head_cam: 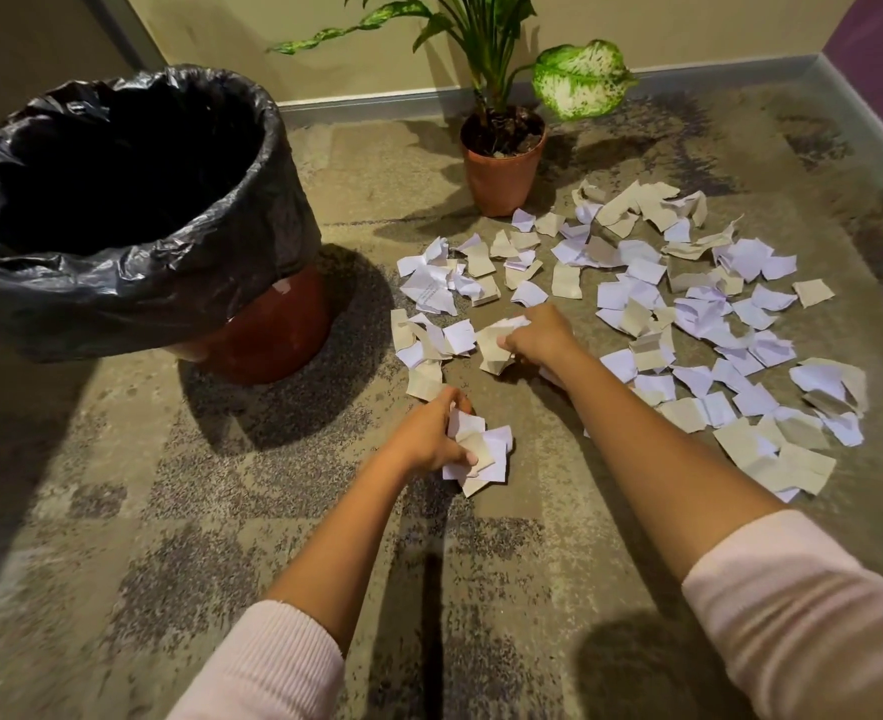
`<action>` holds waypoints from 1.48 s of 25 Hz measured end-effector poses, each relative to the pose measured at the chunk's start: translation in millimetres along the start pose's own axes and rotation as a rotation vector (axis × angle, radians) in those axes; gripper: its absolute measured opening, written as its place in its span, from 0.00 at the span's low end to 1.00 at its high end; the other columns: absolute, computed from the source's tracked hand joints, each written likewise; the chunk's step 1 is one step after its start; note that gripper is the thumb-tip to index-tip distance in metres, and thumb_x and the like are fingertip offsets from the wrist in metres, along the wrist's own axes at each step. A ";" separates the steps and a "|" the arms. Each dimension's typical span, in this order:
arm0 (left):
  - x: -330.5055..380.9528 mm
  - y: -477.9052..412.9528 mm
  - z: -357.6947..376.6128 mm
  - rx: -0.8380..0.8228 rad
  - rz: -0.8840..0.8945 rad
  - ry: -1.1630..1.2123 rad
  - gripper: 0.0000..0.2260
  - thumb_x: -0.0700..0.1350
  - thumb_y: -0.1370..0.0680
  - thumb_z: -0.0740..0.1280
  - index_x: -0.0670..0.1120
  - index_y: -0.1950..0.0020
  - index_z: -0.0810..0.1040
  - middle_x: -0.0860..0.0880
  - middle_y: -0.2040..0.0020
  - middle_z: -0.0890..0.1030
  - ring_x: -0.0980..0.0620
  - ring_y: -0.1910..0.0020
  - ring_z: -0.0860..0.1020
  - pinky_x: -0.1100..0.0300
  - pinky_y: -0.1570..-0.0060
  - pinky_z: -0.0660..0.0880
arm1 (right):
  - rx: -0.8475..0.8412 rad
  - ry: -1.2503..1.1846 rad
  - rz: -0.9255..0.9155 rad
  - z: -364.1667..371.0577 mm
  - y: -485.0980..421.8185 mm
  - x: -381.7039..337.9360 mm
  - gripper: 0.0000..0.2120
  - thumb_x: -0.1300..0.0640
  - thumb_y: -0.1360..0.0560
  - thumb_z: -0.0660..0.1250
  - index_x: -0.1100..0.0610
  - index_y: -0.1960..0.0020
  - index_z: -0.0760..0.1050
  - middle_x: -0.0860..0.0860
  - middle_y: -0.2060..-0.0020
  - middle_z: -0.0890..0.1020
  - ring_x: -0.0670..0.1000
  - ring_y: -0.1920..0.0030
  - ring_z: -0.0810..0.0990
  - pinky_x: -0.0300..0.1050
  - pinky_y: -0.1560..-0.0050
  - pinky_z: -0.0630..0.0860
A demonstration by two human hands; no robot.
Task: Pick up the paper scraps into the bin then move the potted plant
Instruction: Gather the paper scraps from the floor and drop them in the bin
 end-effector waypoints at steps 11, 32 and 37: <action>12.4 -6.5 12.7 0.042 -0.117 -0.213 0.18 0.43 0.31 0.76 0.44 0.47 0.72 0.44 0.46 0.78 0.43 0.46 0.76 0.54 0.56 0.71 | -0.008 0.440 -0.058 29.2 10.9 13.7 0.16 0.60 0.27 0.70 0.64 0.41 0.75 0.62 0.42 0.79 0.62 0.42 0.78 0.50 0.49 0.75; 31.7 30.1 -59.6 0.595 -0.084 0.047 0.09 0.47 0.25 0.68 0.48 0.46 0.80 0.44 0.52 0.83 0.41 0.51 0.79 0.54 0.59 0.71 | 0.056 0.092 -0.098 -15.0 61.1 -28.4 0.24 0.59 0.28 0.72 0.59 0.33 0.73 0.59 0.38 0.78 0.58 0.40 0.77 0.44 0.48 0.73; 51.1 60.8 -119.9 0.829 0.014 0.086 0.03 0.42 0.24 0.63 0.46 0.54 0.77 0.45 0.56 0.81 0.43 0.58 0.77 0.54 0.64 0.68 | 0.094 -0.051 -0.219 -22.6 81.0 -87.7 0.18 0.57 0.29 0.71 0.58 0.40 0.76 0.56 0.48 0.80 0.57 0.48 0.80 0.47 0.53 0.76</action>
Point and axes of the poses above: each hand's wrist, its own y-axis away from the middle knuckle, its own z-axis out of the palm, x = y × z, the point moved 3 cm from there along -y, towards the middle knuckle
